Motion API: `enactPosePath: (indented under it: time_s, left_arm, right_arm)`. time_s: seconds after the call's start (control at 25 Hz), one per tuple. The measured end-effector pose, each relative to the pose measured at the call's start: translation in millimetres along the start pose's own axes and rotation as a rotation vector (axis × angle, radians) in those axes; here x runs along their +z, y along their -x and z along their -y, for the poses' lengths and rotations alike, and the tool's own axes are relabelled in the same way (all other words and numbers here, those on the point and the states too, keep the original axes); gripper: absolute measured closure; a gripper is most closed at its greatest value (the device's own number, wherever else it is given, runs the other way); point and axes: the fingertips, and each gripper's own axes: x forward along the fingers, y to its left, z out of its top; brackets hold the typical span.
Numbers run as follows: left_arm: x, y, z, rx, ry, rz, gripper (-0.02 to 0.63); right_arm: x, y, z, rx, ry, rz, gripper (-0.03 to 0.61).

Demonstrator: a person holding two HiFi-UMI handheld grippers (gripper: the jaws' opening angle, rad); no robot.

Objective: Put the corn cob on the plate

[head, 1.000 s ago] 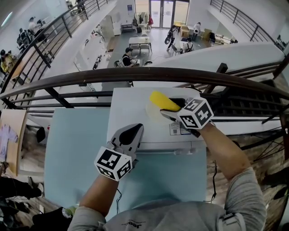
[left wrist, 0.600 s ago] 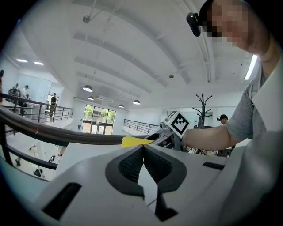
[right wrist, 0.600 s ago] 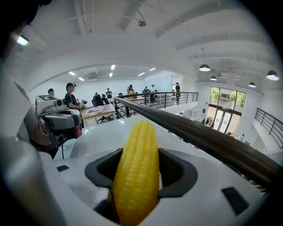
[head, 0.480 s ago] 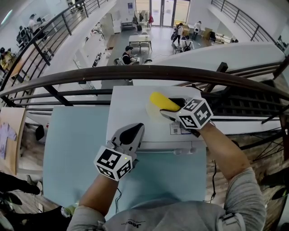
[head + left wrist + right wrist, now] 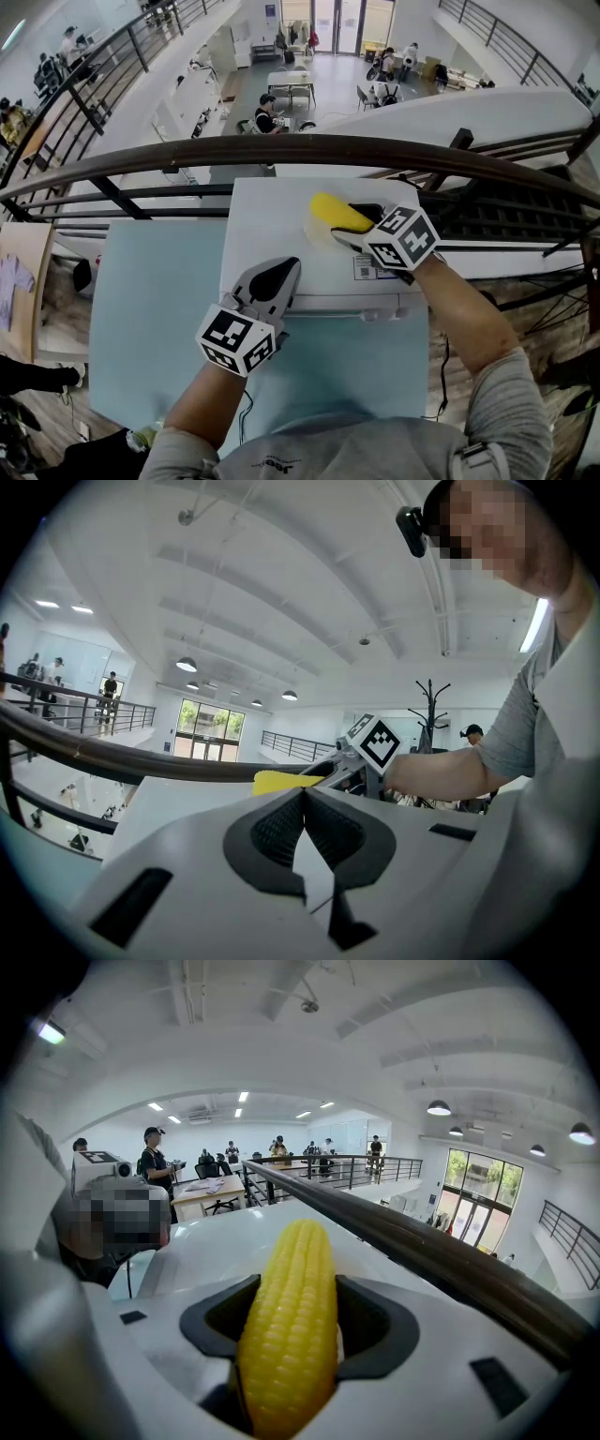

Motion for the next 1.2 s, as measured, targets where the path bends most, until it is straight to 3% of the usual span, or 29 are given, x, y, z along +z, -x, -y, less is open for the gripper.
enactPosePath:
  time_s: [0.44, 1.2]
  left_arm:
    - [-7.9, -2.3, 0.8, -0.004, 0.011, -0.012, 0.596]
    - [1.5, 5.3, 8.3, -0.003, 0.022, -0.002, 0.596]
  right_arm:
    - [-3.8, -5.1, -1.9, -0.052, 0.133, -0.024, 0.31]
    - [9.0, 16.8, 0.6, -0.063, 0.07, 0.105, 0.268]
